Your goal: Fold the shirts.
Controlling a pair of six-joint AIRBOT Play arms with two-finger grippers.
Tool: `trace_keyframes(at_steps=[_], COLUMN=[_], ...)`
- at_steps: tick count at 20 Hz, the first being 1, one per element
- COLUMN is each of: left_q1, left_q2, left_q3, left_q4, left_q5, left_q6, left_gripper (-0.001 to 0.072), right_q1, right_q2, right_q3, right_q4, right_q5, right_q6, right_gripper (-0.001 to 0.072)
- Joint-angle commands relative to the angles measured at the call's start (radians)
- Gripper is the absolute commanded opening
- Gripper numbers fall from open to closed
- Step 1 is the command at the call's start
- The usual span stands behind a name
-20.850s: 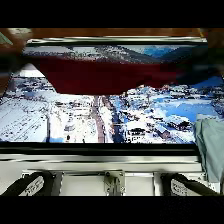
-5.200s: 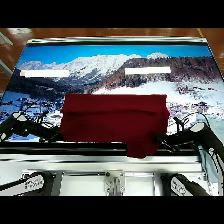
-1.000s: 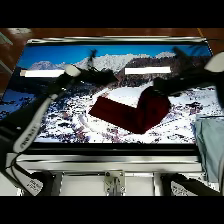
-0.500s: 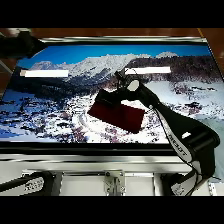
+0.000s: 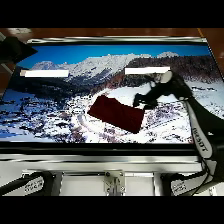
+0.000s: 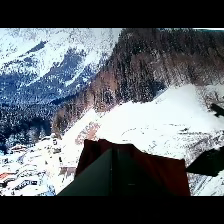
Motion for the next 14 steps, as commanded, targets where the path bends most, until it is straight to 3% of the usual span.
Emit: trace_keyframes(at_steps=[1,5,9,10,12,14], left_q1=[0.002,0.002,0.002,0.002,0.002,0.002], left_q2=[0.002,0.002,0.002,0.002,0.002,0.002], left_q3=[0.000,0.000,0.000,0.000,0.000,0.000], left_q4=[0.050,0.053,0.053,0.053,0.053,0.053], left_q5=[-0.021,-0.030,-0.030,-0.030,-0.030,-0.030], left_q6=[-0.001,-0.026,-0.039,-0.045,-0.054,-0.053], left_gripper=[0.0038,0.0038,0.0038,0.0038,0.0038,0.0038], right_q1=[-0.197,-0.184,-0.085,-0.064,-0.058,-0.102], right_q2=[0.070,0.070,0.028,0.020,0.026,0.070], right_q3=[-0.196,-0.486,-0.521,-0.521,-0.497,-0.422], right_q4=[0.016,0.385,0.500,0.578,0.676,0.678], right_q5=[0.091,-0.208,-0.367,-0.392,-0.386,-0.308], right_q6=[-0.022,-0.195,-0.219,-0.254,-0.328,-0.381], right_gripper=[0.0677,0.0677,0.0676,0.0617,0.0065,0.0060])
